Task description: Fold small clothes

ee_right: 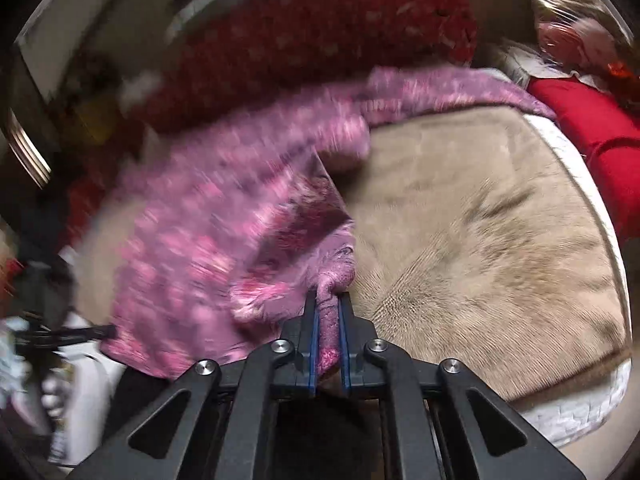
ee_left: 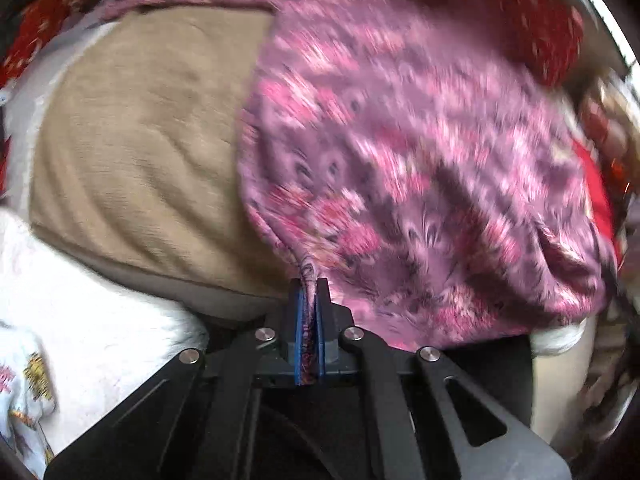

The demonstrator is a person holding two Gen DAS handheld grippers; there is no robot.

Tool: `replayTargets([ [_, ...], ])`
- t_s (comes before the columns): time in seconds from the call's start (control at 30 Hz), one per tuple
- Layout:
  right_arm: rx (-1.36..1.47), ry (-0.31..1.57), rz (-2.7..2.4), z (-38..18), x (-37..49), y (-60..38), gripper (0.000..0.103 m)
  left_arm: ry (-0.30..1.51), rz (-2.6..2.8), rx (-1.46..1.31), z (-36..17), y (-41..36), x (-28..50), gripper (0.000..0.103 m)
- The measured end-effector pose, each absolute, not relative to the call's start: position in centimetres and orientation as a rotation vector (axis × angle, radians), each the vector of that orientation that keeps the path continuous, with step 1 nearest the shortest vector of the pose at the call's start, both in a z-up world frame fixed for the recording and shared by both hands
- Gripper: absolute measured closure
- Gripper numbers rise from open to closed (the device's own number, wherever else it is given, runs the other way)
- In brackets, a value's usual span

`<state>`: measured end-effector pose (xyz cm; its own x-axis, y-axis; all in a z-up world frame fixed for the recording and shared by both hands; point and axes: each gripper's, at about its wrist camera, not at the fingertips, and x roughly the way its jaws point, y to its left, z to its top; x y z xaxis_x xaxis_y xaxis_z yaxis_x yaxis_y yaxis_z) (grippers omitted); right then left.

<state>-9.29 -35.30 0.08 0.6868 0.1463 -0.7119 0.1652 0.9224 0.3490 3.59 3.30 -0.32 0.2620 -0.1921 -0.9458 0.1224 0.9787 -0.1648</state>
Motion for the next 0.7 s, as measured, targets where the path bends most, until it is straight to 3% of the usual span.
replayTargets([
  [0.13, 0.462, 0.797, -0.017, 1.5, -13.7, -37.0, 0.096, 1.319, -0.171, -0.094, -0.2, 7.2, 2.6, 0.100],
  [0.27, 0.473, 0.946, -0.052, -2.6, -15.3, -37.1, 0.103, 1.390, -0.118, -0.094, -2.8, 9.0, 1.4, 0.099],
  [0.37, 0.509, 1.086, -0.118, -5.6, -16.1, -37.8, 0.102, 1.409, -0.160, -0.177, -2.1, 10.1, 1.2, 0.097],
  [0.4, 0.536, 1.077, -0.127, -5.5, -16.2, -38.5, 0.097, 1.384, -0.160, -0.182, -1.3, 10.3, 1.3, 0.097],
  [0.5, 0.578, 0.960, -0.160, -2.8, -15.0, -40.4, 0.095, 1.282, -0.167, -0.129, 1.5, 8.9, 2.9, 0.094],
  [0.53, 0.571, 0.923, -0.153, -1.5, -13.9, -40.7, 0.094, 1.251, -0.170, -0.098, 1.9, 8.2, 3.9, 0.086],
  [0.57, 0.550, 0.892, -0.140, -0.5, -12.2, -40.9, 0.092, 1.214, -0.166, -0.053, 2.7, 6.5, 5.0, 0.071],
  [0.63, 0.502, 0.861, -0.122, 1.1, -8.7, -40.8, 0.064, 1.166, -0.156, 0.000, 3.4, 4.3, 6.7, 0.050],
  [0.7, 0.477, 0.845, -0.108, 1.9, -4.5, -40.6, 0.057, 1.119, -0.169, 0.041, 3.8, 0.9, 8.8, 0.049],
])
